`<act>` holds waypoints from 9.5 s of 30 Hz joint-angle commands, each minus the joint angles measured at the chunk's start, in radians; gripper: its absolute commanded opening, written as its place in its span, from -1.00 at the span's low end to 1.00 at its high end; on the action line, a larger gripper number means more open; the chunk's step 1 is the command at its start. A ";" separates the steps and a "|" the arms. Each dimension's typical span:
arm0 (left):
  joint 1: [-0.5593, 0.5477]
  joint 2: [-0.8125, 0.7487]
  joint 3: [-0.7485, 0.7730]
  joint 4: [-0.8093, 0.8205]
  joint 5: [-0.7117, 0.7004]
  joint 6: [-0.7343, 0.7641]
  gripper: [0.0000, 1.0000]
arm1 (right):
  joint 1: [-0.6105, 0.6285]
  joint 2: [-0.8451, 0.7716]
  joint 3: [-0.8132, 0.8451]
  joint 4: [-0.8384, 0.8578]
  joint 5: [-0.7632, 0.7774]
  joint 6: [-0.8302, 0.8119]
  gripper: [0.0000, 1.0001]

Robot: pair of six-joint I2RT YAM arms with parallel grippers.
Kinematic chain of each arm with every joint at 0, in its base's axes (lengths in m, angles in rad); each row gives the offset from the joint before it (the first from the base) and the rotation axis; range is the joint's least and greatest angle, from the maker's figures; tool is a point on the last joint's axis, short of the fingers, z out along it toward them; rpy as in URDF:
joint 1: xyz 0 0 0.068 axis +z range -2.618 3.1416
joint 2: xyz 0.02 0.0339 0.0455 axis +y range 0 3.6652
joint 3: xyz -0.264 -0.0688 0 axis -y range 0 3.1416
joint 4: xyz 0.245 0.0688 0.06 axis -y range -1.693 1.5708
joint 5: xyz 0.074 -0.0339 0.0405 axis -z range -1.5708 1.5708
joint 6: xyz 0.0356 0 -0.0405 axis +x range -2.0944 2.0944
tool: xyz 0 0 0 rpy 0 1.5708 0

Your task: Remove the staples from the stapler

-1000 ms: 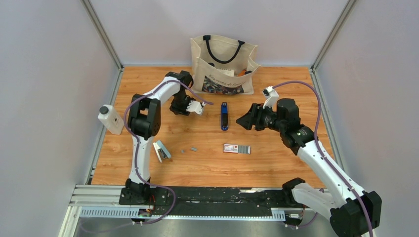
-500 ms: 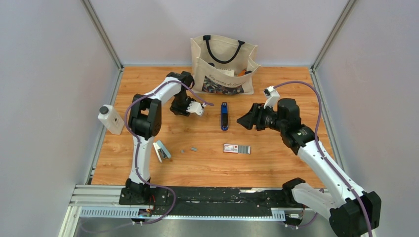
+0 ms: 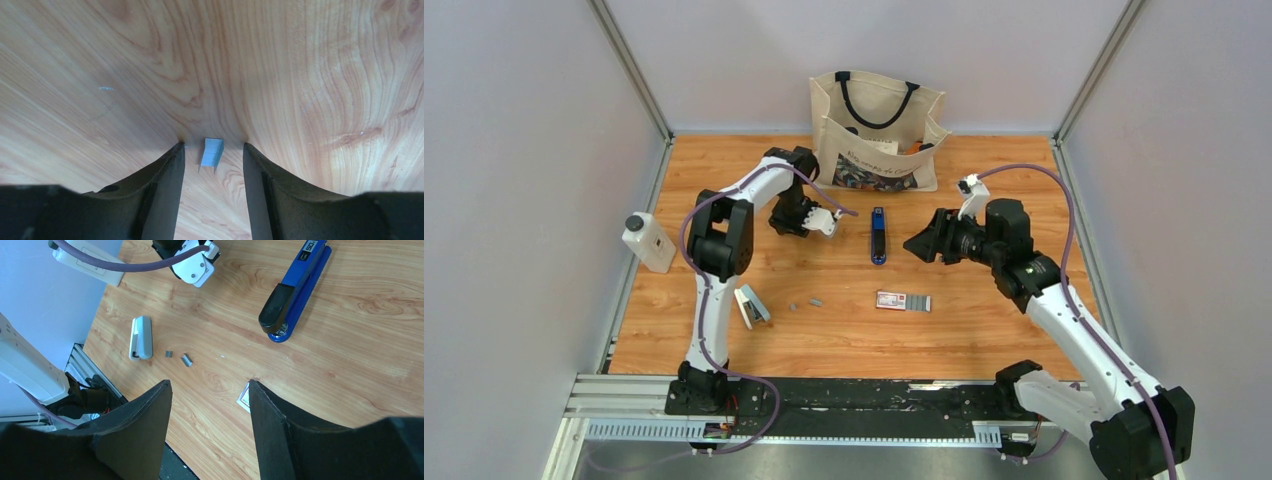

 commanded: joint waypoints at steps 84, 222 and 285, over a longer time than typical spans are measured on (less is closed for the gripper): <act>-0.185 -0.733 -0.745 2.400 1.018 -3.091 -0.91 | 0.093 0.024 0.276 0.357 -0.279 0.294 0.08; -0.217 -0.618 -0.704 0.585 0.635 -1.313 -0.09 | 0.304 0.561 0.141 -0.416 0.478 0.251 -0.86; -0.217 -0.625 -0.712 0.578 0.664 -1.292 -0.10 | 0.304 0.583 0.158 -0.417 0.480 0.236 -0.62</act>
